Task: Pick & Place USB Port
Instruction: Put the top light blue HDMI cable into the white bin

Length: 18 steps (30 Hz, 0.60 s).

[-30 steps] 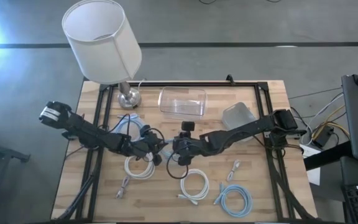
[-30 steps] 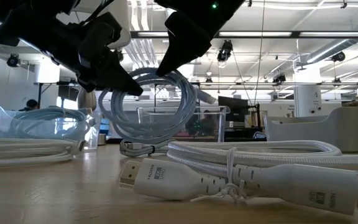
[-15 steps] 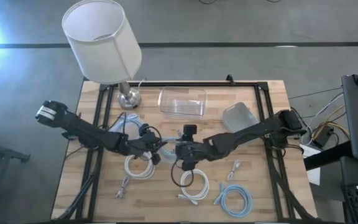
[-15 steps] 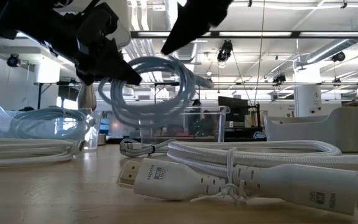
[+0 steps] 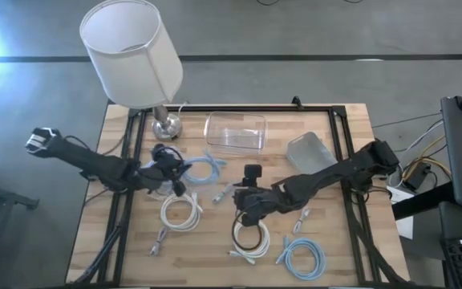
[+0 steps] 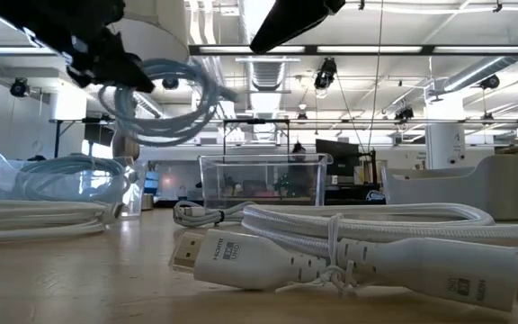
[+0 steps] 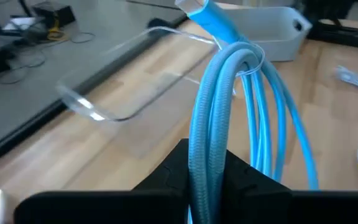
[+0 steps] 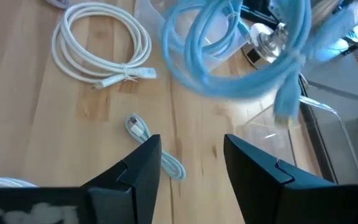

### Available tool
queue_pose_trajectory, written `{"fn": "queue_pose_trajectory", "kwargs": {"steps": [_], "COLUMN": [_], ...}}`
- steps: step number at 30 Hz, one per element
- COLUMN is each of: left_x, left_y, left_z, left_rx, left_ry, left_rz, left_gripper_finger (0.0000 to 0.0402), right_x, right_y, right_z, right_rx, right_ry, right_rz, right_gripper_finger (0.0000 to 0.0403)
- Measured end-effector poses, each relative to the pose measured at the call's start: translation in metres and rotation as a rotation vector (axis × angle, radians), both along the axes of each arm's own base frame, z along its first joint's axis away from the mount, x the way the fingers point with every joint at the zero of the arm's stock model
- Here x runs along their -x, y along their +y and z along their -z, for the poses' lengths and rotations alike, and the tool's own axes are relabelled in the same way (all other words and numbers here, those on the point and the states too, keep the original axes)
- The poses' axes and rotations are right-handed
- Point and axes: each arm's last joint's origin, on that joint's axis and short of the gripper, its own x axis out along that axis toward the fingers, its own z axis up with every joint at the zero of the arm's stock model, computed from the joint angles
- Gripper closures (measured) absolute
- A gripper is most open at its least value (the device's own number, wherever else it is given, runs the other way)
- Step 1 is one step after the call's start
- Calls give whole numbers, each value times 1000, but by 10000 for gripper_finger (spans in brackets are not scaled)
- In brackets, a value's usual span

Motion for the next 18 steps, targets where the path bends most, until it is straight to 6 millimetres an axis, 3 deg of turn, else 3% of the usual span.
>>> {"fn": "queue_pose_trajectory", "kwargs": {"steps": [10, 18], "left_x": [55, 78], "left_y": [18, 26], "left_z": [-5, 4], "left_rx": [67, 125], "left_ry": [76, 218], "left_rz": [-121, -263], "left_gripper_finger": [361, 362], "right_x": [-1, 0], "right_y": [0, 1], "right_z": [4, 4], "right_rx": [-4, -7], "right_ry": [10, 13], "right_rz": [-1, -6], "right_gripper_finger": [234, 234]}}
